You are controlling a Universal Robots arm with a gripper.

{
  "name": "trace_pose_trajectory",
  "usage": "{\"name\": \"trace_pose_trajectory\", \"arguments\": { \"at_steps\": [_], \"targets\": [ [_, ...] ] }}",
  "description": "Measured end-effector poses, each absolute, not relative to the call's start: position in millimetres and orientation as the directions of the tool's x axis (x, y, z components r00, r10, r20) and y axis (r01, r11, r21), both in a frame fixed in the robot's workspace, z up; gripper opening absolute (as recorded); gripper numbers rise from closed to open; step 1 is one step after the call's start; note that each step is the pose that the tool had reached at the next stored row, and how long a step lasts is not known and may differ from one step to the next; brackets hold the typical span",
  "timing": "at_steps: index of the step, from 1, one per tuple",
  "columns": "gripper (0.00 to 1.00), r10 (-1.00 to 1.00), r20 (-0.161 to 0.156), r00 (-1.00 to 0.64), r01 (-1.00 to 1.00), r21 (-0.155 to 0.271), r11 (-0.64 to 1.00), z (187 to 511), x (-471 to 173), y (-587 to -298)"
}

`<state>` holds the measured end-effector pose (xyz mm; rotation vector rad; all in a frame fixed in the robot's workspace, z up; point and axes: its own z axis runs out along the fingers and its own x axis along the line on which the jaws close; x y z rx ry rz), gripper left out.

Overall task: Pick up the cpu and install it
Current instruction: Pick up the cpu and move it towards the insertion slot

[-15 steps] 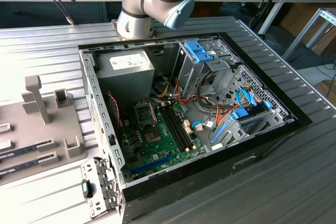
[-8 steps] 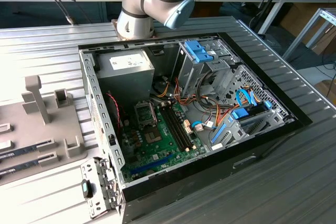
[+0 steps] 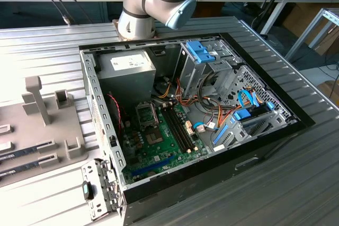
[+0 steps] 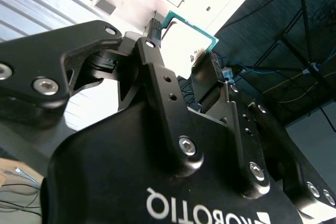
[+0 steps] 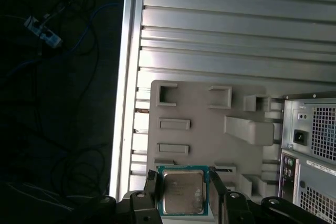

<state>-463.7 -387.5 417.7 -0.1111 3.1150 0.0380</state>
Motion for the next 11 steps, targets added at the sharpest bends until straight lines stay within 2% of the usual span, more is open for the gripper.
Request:
{"name": "trace_pose_trajectory", "arguments": {
  "at_steps": [11],
  "targets": [
    [0.47,-0.071,-0.025,-0.997,-0.072,0.024,0.997,423.9,-463.7,-387.5]
  ]
}}
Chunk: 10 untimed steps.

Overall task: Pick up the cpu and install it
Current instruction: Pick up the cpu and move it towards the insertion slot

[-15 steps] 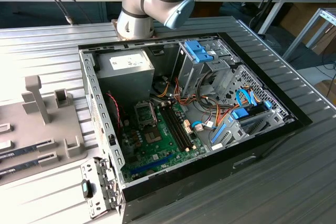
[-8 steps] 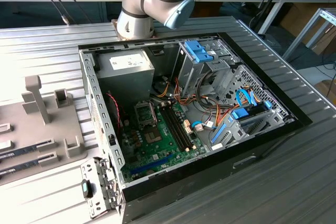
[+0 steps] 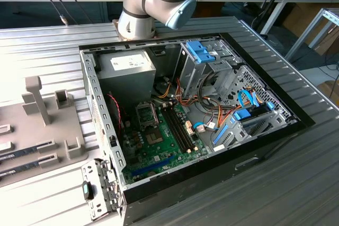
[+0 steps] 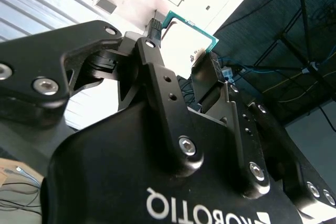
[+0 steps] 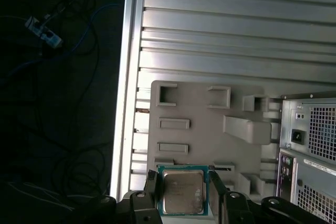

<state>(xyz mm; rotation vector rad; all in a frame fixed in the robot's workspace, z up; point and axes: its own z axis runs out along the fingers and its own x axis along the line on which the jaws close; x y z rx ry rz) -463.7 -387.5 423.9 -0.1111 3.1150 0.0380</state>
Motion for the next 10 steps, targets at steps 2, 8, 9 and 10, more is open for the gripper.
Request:
{"name": "trace_pose_trajectory", "arguments": {
  "at_steps": [2,8,9,10],
  "targets": [
    [0.47,-0.071,-0.025,-0.997,-0.072,0.024,0.997,425.3,-463.7,-387.5],
    [0.47,-0.071,-0.025,-0.997,-0.071,0.024,0.997,429.0,-463.7,-387.5],
    [0.47,-0.071,-0.025,-0.997,-0.072,0.024,0.997,429.4,-463.7,-387.5],
    [0.47,-0.071,-0.025,-0.997,-0.072,0.023,0.997,430.0,-463.7,-387.5]
  ]
}}
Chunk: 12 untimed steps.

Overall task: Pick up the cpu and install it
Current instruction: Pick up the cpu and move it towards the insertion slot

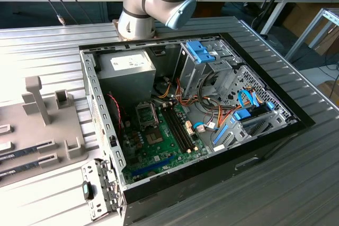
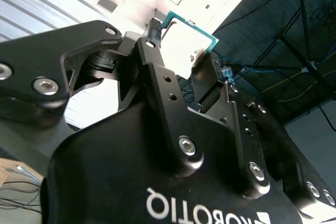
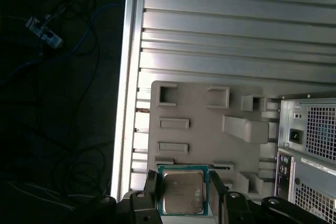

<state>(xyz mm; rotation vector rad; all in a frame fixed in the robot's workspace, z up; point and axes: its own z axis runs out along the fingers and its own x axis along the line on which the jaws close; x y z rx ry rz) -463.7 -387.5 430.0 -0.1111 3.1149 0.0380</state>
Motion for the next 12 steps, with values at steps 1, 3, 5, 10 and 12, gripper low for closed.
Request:
{"name": "trace_pose_trajectory", "arguments": {
  "at_steps": [1,3,5,10,12],
  "targets": [
    [0.47,-0.071,-0.025,-0.997,-0.071,0.024,0.997,430.4,-463.7,-387.5],
    [0.47,-0.071,-0.025,-0.997,-0.071,0.024,0.997,431.4,-463.7,-387.5],
    [0.47,-0.071,-0.025,-0.997,-0.071,0.024,0.997,432.5,-463.7,-387.5],
    [0.47,-0.071,-0.025,-0.997,-0.071,0.024,0.997,435.2,-463.7,-387.5],
    [0.47,-0.071,-0.025,-0.997,-0.071,0.024,0.997,436.7,-463.7,-387.5]
  ]
}}
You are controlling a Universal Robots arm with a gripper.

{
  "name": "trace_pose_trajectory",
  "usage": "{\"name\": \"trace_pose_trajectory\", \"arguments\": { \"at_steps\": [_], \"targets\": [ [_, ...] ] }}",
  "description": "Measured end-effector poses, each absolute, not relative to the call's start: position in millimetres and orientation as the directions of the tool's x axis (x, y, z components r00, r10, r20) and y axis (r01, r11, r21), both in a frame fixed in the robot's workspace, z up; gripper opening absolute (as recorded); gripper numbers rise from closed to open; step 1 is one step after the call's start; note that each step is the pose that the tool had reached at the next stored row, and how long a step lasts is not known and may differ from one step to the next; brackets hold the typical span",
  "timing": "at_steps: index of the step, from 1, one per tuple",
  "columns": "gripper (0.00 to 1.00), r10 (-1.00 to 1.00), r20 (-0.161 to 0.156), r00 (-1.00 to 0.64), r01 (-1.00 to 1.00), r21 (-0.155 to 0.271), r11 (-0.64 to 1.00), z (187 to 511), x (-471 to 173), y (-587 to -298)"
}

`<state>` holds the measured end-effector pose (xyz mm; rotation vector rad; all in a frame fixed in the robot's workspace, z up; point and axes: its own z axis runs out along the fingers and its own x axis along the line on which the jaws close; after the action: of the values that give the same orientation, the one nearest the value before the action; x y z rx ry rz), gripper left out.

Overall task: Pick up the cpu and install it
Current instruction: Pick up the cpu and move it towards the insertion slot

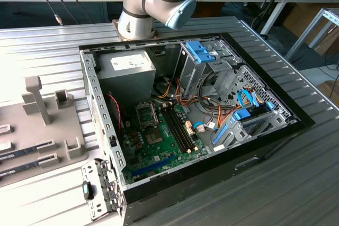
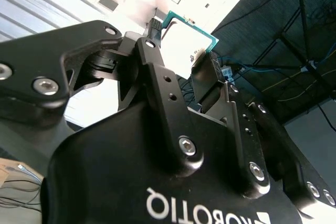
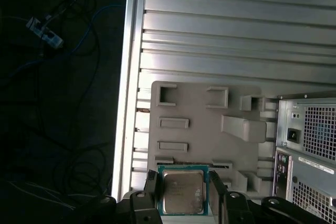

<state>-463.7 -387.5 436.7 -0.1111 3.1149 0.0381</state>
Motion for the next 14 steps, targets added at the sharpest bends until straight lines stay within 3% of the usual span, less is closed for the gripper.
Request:
{"name": "trace_pose_trajectory", "arguments": {
  "at_steps": [14],
  "targets": [
    [0.47,-0.071,-0.025,-0.997,-0.071,0.023,0.997,443.9,-463.7,-387.5]
  ]
}}
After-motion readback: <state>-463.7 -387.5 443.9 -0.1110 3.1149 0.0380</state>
